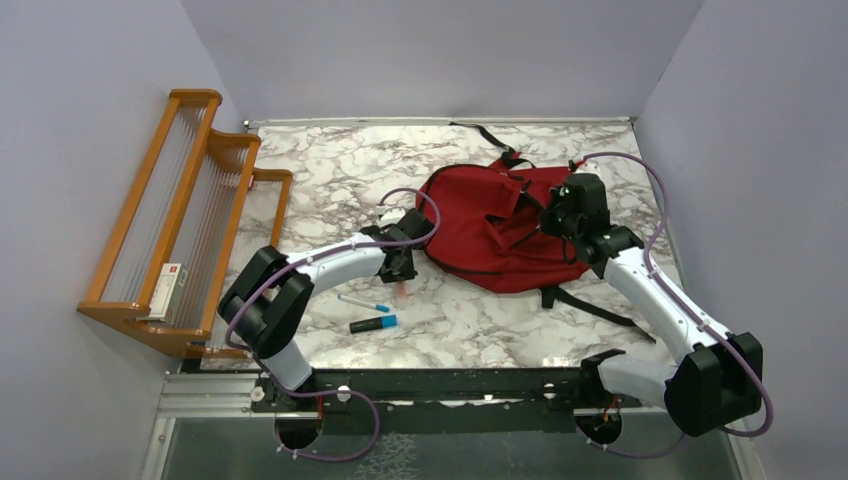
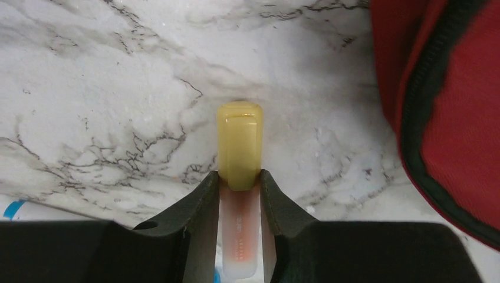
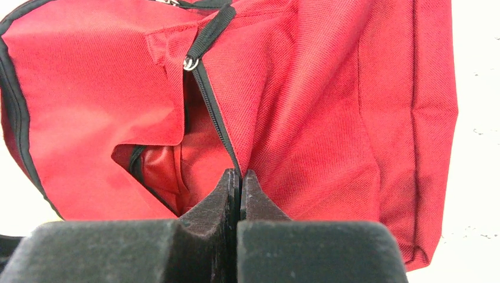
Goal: Pack the student bag
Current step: Pick up the stationery from the center of the board, then place the stationery in the student bag.
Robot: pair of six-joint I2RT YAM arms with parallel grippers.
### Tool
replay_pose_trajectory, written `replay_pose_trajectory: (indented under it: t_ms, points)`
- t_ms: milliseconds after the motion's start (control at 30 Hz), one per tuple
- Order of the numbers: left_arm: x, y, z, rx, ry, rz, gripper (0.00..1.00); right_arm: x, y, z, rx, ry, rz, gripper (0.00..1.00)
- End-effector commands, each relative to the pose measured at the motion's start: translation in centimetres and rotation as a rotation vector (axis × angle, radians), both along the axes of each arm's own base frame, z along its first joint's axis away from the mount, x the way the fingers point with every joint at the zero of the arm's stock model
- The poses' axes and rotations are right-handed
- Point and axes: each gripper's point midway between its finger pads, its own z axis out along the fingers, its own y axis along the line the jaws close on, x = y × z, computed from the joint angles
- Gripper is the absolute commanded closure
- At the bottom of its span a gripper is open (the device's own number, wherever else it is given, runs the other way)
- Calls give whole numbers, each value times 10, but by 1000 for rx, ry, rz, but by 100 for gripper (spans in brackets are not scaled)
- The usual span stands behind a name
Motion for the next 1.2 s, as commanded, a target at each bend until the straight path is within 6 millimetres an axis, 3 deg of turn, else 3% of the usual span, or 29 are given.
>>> replay_pose_trajectory:
  t_ms: [0,233,333,667,833,967,1067,1167]
  points:
    - [13,-23,67,-116,-135,-114,100,-4,1,5,2,-22,23,99]
    - [37,-69,174,-387,-496,-341,100,-6,-6,9,-20,-32,-3,99]
    - [47,-85,197,-431,-558,-395,100,-6,-3,11,-21,-42,24,99]
    - [68,-152,220,-582,-596,-600,100,-6,10,13,-5,-40,111,99]
    - [74,-188,233,-671,-624,-727,100,-5,4,19,4,-57,60,99]
    - [71,-217,225,-731,-533,-824,100,-6,-1,26,-8,-70,35,99]
    - [68,-227,210,-730,-496,-823,100,-7,-3,29,-8,-78,25,99]
    - [72,-233,214,-742,-560,-817,100,-6,0,28,2,-78,38,99]
